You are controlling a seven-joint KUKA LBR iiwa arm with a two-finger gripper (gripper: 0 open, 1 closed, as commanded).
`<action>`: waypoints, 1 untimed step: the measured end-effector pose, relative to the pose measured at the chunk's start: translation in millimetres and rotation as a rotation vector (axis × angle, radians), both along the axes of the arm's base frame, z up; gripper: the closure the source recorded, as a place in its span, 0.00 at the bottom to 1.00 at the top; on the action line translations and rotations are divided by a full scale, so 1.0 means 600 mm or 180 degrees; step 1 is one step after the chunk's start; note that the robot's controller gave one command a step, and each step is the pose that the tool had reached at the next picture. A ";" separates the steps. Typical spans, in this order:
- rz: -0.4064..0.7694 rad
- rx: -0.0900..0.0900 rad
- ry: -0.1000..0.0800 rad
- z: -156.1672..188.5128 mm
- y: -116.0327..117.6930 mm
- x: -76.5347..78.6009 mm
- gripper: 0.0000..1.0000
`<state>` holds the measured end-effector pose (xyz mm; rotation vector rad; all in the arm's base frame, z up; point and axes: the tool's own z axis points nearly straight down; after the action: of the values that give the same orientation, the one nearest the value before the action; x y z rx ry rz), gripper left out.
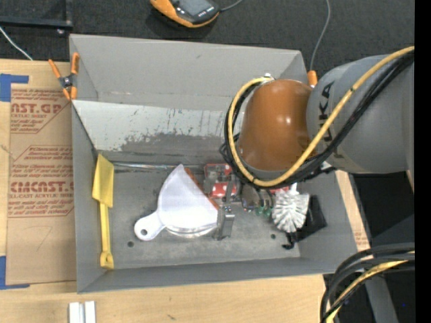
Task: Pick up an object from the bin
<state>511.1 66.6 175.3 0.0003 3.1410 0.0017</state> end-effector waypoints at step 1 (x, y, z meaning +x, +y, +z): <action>0.0262 0.0003 0.0040 -0.183 0.086 -0.020 0.00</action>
Offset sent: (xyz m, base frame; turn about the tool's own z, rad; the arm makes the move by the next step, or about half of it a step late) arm -0.0232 0.0520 -0.0676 -0.0159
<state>498.8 118.3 65.6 -0.1293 3.1511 0.0030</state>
